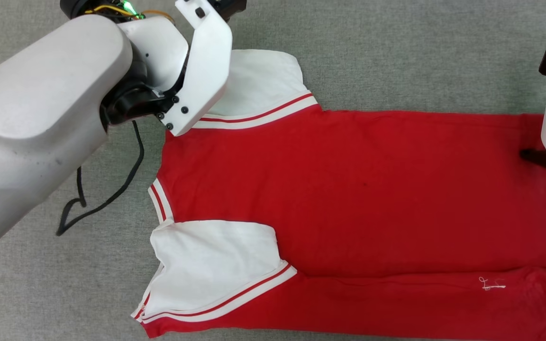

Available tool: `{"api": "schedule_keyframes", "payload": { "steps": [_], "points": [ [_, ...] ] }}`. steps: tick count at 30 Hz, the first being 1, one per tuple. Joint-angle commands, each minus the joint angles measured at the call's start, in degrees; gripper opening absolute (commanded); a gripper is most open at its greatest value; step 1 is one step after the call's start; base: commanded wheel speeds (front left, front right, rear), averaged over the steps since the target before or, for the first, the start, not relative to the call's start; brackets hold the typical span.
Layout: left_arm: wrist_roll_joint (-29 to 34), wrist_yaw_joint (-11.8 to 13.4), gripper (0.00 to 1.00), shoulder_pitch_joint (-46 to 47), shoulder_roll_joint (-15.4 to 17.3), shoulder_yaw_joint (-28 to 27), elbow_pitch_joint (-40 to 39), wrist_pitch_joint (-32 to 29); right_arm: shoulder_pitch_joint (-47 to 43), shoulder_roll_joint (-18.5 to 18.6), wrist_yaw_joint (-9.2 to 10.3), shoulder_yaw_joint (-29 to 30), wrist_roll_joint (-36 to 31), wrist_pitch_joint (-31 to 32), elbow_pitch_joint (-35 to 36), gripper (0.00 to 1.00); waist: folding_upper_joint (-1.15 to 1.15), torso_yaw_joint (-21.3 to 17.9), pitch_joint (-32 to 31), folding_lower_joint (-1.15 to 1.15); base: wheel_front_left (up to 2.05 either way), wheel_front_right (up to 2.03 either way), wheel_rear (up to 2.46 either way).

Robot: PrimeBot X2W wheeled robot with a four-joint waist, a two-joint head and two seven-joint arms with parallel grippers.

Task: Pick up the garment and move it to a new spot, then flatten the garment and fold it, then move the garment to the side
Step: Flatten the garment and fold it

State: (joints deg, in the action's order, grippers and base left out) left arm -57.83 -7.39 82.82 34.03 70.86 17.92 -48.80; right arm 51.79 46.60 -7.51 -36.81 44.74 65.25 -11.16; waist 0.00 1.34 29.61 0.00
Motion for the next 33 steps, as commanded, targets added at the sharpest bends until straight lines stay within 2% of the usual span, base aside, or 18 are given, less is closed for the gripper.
{"api": "schedule_keyframes", "payload": {
  "steps": [1, 6, 7, 8, 14, 22, 33],
  "points": [
    [0.12, -0.03, 0.0, 0.96, 0.42, 0.33, -0.23, 0.37, -0.95, -0.6, 0.05, -1.07, 0.74, -0.56, -0.73, 1.0, 0.0, 0.26, 0.48, 0.0, 0.0, 0.0, 0.0],
    [-0.49, -0.03, 0.0, 1.47, 0.72, 0.95, 0.19, 1.38, -3.11, -1.11, 0.03, -4.37, 3.12, -1.89, -2.29, 1.0, 0.0, 0.24, 1.15, 0.0, 0.0, 0.0, 0.0],
    [-0.67, -0.03, 0.0, 1.56, 0.71, 1.07, 0.35, 1.65, -2.94, -1.14, 0.03, -4.48, 3.54, -2.69, -2.45, 0.22, 0.0, 0.2, 1.14, 0.0, 0.0, 0.0, 0.0],
    [-0.72, -0.03, 0.0, 1.51, 0.74, 1.17, 0.54, 1.91, -2.64, -1.15, 0.04, -4.6, 3.67, -3.57, -2.52, 0.0, 0.0, 0.11, 0.99, 0.0, 0.0, 0.0, 0.0],
    [-1.29, -0.02, 0.0, -0.36, 0.87, 1.68, 1.82, 3.95, -0.48, -1.09, 0.04, -4.62, 3.96, -9.12, -3.09, 0.0, 0.0, -0.49, -1.74, 0.0, 0.0, 0.0, 0.0],
    [-3.53, -0.03, 0.0, -5.81, 2.18, 2.05, 1.74, 8.93, -3.09, -0.84, 0.04, -7.57, 5.6, -18.68, -2.88, 0.0, 0.0, -1.23, -9.98, 0.0, 0.0, 0.0, 0.0],
    [-5.42, 0.75, 0.0, -16.65, 8.03, 2.28, -5.74, 12.99, -12.48, 4.14, 0.04, -10.76, 9.08, -28.01, -0.21, 0.0, 0.0, -0.91, -20.41, 0.0, 0.0, 0.0, 0.0]
  ]
}}
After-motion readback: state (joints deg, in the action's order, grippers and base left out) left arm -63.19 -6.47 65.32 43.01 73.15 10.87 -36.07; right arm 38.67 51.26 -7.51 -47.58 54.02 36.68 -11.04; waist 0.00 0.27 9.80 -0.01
